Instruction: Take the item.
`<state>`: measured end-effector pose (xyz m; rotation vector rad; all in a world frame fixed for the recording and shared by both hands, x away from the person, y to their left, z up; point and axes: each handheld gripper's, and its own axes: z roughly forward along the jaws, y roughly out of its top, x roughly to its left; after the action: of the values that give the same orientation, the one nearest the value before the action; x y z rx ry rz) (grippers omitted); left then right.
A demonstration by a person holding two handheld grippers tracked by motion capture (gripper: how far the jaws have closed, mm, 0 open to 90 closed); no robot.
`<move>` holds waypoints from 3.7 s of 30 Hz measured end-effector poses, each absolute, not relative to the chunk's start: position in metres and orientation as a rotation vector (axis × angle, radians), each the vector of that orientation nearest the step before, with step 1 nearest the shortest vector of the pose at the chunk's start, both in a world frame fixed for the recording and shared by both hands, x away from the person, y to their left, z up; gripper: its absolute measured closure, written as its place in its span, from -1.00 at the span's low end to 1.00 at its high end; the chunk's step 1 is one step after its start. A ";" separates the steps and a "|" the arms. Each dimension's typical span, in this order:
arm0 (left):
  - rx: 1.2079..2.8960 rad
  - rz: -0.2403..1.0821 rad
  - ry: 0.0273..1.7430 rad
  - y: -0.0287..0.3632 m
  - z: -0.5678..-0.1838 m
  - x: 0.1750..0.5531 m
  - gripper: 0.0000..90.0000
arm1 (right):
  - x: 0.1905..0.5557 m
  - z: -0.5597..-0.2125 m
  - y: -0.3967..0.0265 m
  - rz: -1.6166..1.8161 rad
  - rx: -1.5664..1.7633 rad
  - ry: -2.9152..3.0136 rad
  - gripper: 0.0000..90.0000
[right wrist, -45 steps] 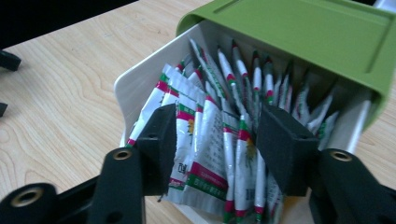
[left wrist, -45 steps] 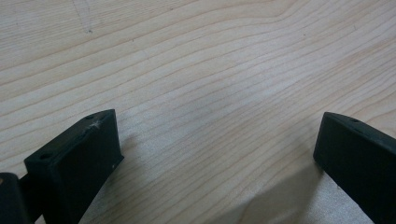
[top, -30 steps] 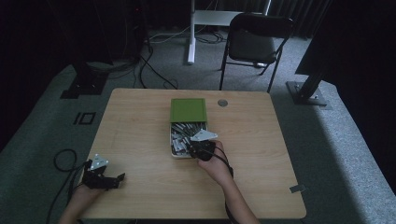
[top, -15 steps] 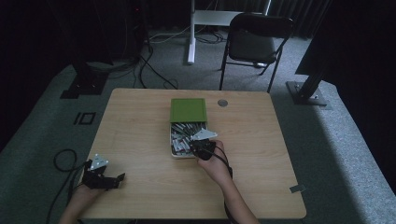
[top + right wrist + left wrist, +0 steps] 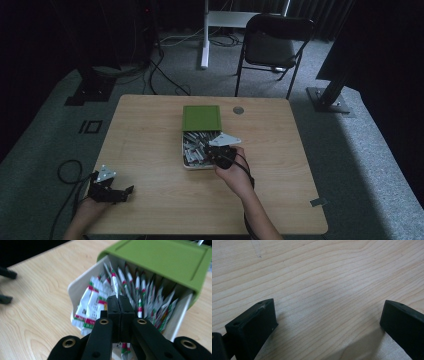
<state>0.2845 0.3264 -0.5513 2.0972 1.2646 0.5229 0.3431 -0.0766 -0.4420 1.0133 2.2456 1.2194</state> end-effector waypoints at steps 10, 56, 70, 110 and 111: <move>2.097 0.524 1.265 0.326 -0.551 0.285 -0.97 | 0.341 -0.409 -0.100 1.314 1.023 2.128 1.00; 2.097 0.522 1.265 0.326 -0.551 0.284 -0.97 | 0.382 -0.515 -0.193 1.221 1.594 1.923 0.98; 2.096 0.522 1.266 0.326 -0.551 0.284 -0.97 | 0.386 -0.541 -0.210 1.036 1.597 1.961 0.77; 2.098 0.524 1.265 0.326 -0.551 0.284 -0.97 | 0.334 -0.548 -0.292 0.830 1.661 1.818 -0.68; 2.098 0.524 1.264 0.326 -0.551 0.284 -0.97 | 0.333 -0.548 -0.293 0.827 1.663 1.815 -0.68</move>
<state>0.2845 0.3264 -0.5513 2.0983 1.2643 0.5237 0.3329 -0.2930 -0.5483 1.6630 1.8148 0.8268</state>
